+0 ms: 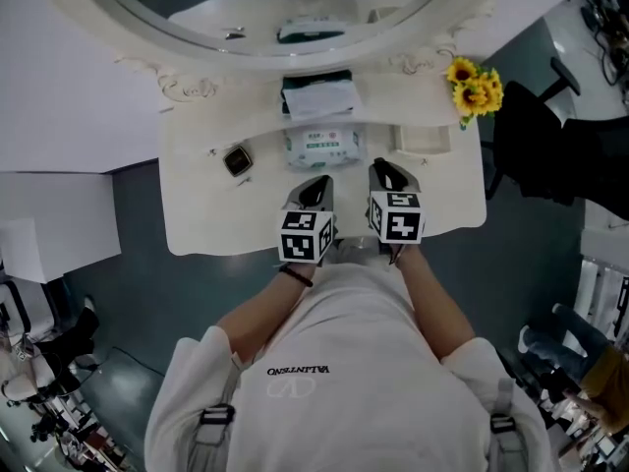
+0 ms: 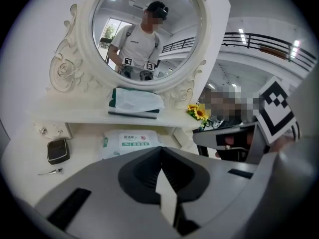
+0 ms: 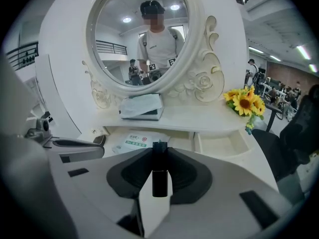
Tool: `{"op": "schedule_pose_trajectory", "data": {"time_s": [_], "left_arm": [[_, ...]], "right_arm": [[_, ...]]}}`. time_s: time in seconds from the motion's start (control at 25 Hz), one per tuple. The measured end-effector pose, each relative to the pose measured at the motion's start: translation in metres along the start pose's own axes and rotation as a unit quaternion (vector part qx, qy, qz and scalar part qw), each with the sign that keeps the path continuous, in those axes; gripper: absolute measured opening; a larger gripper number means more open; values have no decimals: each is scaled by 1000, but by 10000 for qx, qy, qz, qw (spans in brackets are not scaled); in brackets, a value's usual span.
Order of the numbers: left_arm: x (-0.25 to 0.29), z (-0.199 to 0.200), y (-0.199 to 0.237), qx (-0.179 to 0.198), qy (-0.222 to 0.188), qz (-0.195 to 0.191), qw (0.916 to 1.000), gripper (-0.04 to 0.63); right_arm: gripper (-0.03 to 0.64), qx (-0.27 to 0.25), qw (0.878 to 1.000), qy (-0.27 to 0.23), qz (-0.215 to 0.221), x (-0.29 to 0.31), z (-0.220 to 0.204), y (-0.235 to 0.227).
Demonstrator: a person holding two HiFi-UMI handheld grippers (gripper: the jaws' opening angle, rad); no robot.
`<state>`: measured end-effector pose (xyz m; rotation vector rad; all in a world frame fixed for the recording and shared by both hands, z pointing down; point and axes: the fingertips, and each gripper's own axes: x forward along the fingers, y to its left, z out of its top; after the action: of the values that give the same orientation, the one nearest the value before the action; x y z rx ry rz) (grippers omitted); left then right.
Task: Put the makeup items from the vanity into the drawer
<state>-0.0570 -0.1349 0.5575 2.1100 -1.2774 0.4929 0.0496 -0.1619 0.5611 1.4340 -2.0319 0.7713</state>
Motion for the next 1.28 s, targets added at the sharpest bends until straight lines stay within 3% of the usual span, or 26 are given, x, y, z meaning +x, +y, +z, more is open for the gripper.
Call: {"op": "schedule_pose_trajectory", "data": {"time_s": [0.28,1.28], "left_arm": [[-7,25,-14,345,-268,-131,9990,-2],[42,46,-100,898,-125,-899,9918,-2]], "right_arm": [[103,68,9994,-342,-55,-18,16,-3],[103,649,9939,-582,-673,-53,14,-78]]}}
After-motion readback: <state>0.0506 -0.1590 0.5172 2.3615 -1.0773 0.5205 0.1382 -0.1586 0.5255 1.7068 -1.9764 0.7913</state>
